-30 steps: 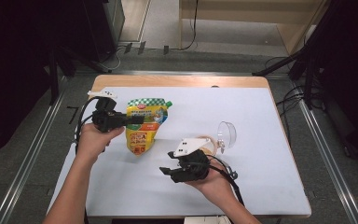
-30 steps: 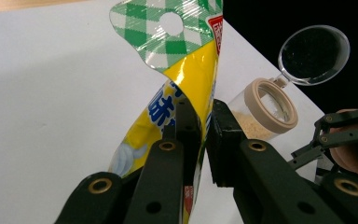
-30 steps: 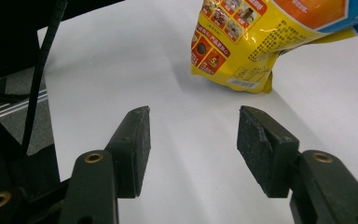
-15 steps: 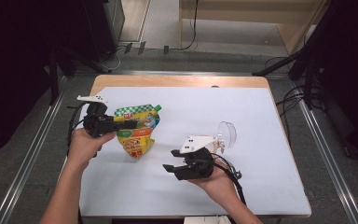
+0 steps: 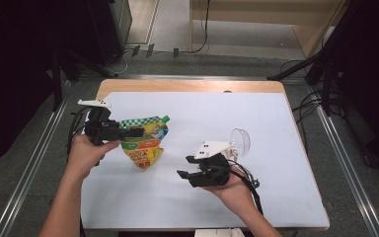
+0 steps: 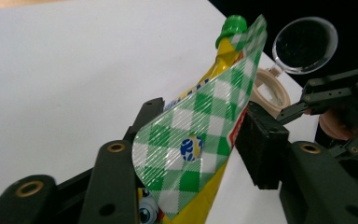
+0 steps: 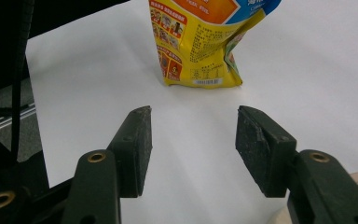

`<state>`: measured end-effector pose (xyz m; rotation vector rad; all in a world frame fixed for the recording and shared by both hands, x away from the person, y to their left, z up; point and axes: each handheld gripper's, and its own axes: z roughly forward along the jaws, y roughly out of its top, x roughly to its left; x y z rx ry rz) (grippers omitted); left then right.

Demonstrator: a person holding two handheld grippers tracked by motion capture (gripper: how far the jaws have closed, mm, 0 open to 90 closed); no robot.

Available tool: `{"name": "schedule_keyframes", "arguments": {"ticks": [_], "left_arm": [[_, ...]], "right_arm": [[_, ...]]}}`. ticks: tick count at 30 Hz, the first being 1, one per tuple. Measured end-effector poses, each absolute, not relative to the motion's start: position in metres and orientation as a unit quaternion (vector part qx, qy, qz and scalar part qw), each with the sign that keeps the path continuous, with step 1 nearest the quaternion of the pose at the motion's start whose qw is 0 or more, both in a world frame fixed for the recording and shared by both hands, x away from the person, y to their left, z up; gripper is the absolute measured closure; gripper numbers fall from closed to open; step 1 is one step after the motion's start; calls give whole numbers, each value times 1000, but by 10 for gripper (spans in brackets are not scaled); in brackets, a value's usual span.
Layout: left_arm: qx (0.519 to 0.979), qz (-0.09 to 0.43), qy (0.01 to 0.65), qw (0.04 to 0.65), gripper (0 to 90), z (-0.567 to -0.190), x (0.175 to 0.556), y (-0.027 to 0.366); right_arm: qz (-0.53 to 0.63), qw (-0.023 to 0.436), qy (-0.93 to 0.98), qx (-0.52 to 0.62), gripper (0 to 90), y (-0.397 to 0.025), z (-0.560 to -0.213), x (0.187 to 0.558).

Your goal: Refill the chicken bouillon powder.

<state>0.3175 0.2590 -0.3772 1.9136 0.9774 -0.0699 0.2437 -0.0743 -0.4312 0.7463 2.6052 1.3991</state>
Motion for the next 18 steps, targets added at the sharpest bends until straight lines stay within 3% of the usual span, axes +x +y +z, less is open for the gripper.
{"name": "schedule_keyframes", "arguments": {"ticks": [18], "left_arm": [[770, 6, 438, 464, 463, -349, 310, 288]], "right_arm": [[452, 37, 852, 260, 523, -88, -415, 248]]}}
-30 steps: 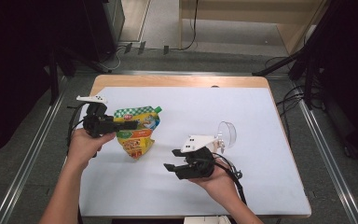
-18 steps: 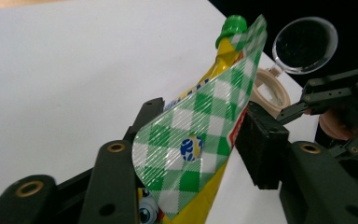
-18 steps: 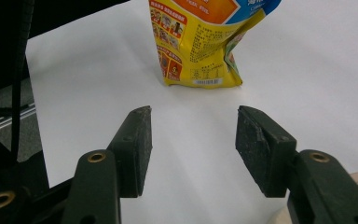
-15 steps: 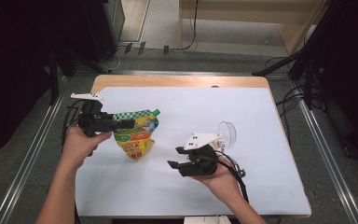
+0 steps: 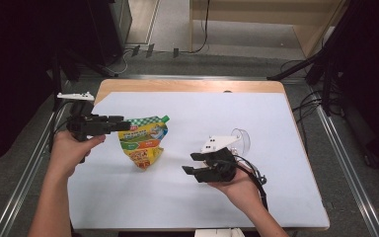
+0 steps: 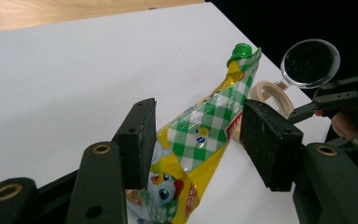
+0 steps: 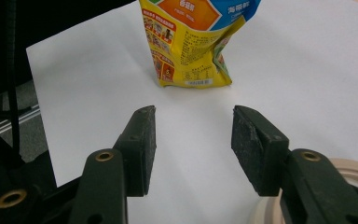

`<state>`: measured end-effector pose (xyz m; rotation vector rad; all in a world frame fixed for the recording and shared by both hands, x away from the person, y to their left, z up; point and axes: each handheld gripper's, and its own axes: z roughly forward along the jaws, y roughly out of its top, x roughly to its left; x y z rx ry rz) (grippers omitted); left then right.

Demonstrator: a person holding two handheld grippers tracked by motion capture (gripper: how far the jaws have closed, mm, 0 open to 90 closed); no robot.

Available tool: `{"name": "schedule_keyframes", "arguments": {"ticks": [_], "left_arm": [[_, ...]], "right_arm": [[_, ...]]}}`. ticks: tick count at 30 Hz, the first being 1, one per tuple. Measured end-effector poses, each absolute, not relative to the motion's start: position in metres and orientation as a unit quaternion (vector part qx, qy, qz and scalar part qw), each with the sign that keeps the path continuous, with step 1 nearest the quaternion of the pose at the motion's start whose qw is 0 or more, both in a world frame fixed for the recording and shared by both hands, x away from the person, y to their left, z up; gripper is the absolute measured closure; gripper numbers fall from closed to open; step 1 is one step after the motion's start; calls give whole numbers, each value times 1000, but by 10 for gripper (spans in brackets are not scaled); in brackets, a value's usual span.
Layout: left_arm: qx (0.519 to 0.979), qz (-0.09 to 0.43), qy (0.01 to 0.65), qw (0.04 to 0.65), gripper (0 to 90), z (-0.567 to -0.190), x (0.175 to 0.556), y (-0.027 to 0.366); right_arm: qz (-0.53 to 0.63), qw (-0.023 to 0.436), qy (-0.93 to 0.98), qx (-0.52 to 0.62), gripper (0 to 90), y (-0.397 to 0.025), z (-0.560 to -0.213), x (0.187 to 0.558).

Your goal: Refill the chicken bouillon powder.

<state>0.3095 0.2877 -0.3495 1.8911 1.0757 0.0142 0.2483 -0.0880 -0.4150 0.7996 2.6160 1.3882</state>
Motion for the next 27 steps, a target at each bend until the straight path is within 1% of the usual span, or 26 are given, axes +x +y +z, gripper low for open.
{"name": "schedule_keyframes", "arguments": {"ticks": [4, 9, 13, 16, 27], "left_arm": [[768, 28, 448, 456, 461, -350, 309, 298], [763, 36, 464, 448, 461, -356, 312, 307], [761, 43, 469, 447, 454, -363, 314, 311], [762, 41, 475, 439, 442, -369, 316, 312], [767, 33, 473, 432, 431, -387, 325, 306]], "right_arm": [[450, 33, 852, 266, 545, -92, -411, 250], [445, 27, 855, 266, 578, -96, -408, 252], [447, 27, 853, 268, 579, -97, -405, 252], [448, 25, 853, 268, 602, -99, -403, 253], [448, 28, 849, 277, 614, -108, -390, 253]]}}
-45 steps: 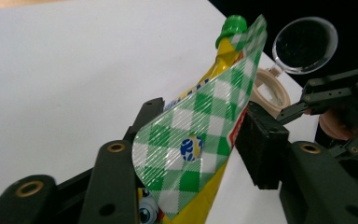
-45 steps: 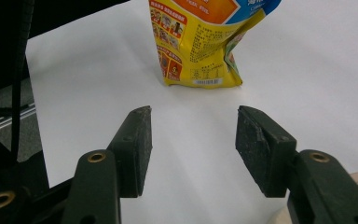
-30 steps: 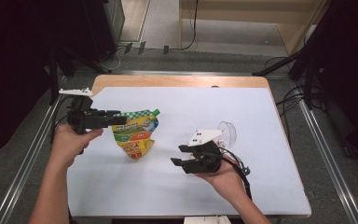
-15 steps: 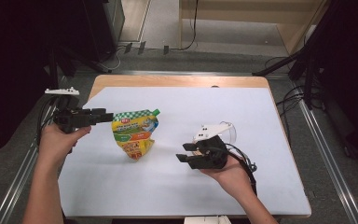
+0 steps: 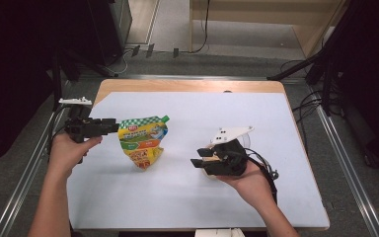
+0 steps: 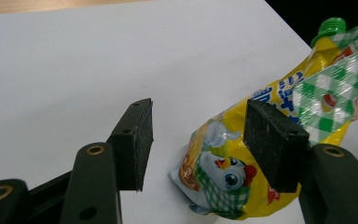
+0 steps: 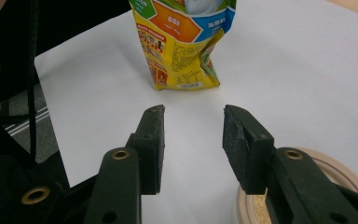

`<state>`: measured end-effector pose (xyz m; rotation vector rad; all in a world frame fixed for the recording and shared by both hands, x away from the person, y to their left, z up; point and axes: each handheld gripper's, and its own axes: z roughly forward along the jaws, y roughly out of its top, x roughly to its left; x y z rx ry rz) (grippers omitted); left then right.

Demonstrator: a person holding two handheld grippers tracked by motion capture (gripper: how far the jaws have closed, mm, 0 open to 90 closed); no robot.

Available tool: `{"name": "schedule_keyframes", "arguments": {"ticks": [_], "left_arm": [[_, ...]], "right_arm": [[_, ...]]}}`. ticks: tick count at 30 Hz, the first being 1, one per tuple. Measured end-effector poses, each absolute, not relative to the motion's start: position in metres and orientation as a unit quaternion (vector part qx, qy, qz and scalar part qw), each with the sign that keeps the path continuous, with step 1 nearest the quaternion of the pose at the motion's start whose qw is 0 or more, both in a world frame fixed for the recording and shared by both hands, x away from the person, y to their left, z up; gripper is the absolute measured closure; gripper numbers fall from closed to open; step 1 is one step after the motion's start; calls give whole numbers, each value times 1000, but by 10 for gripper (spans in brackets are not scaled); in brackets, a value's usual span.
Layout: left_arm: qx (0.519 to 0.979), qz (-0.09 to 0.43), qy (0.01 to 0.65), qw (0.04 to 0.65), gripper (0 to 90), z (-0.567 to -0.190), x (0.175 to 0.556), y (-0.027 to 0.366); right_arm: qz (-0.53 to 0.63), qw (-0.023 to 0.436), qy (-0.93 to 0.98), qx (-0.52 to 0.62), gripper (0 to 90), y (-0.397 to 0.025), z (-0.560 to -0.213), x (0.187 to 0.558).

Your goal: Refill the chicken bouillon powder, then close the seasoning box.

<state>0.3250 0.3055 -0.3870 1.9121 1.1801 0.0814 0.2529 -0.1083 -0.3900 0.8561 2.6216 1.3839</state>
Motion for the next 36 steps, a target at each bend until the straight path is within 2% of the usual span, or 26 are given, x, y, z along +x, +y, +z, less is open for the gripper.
{"name": "schedule_keyframes", "arguments": {"ticks": [12, 18, 25, 36], "left_arm": [[773, 31, 466, 430, 405, -401, 331, 300], [774, 37, 476, 416, 429, -408, 334, 298], [778, 44, 475, 410, 448, -412, 334, 293], [776, 36, 473, 415, 431, -413, 335, 292]], "right_arm": [[454, 30, 842, 290, 728, -122, -372, 252], [458, 42, 838, 294, 770, -137, -359, 252], [462, 50, 831, 305, 900, -160, -345, 255], [465, 84, 816, 334, 900, -201, -328, 259]]}}
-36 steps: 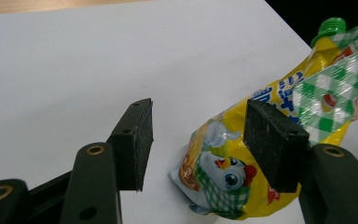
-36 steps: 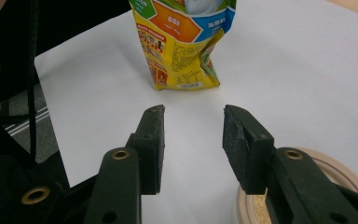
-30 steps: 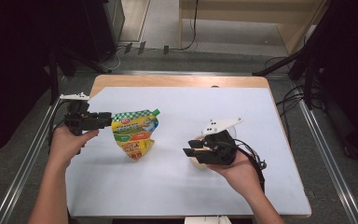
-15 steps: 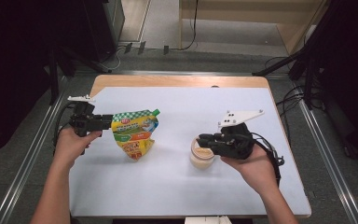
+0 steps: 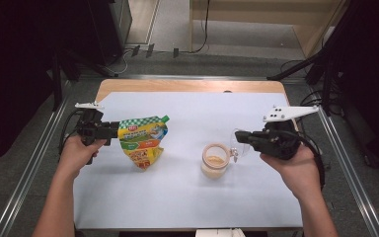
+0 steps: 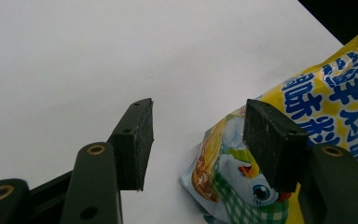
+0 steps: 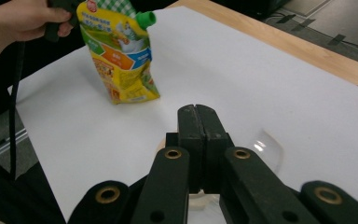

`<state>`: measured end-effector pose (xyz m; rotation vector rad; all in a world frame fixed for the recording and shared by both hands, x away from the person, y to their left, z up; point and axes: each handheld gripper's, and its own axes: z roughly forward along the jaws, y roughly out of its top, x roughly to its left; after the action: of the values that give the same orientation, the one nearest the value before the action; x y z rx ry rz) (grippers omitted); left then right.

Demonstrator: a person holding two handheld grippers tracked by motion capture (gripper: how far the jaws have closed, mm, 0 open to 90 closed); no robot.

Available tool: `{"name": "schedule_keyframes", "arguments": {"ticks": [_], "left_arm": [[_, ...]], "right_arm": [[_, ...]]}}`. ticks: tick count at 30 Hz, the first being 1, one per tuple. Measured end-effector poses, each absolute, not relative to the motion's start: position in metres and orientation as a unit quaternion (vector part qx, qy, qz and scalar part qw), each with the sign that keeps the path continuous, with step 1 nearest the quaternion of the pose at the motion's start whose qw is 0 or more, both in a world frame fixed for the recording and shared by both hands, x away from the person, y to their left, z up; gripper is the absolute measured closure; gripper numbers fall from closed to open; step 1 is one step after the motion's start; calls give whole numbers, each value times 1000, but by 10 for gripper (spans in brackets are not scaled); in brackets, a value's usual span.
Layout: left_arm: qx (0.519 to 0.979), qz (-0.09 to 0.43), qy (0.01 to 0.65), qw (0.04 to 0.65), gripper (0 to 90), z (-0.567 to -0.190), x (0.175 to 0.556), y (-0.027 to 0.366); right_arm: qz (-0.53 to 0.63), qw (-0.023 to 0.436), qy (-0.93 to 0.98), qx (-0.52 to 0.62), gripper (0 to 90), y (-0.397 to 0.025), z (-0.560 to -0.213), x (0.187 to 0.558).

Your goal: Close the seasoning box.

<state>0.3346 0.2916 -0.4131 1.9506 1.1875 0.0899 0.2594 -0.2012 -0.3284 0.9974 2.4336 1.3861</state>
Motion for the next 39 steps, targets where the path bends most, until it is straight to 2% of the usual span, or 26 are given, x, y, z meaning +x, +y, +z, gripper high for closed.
{"name": "schedule_keyframes", "arguments": {"ticks": [8, 16, 39], "left_arm": [[777, 36, 473, 414, 416, -414, 334, 291], [780, 34, 472, 408, 402, -416, 335, 290], [774, 34, 482, 409, 382, -416, 335, 293]], "right_arm": [[465, 105, 802, 362, 900, -224, -330, 266], [452, 115, 788, 401, 900, -241, -346, 277], [427, 81, 785, 442, 900, -233, -413, 303]]}}
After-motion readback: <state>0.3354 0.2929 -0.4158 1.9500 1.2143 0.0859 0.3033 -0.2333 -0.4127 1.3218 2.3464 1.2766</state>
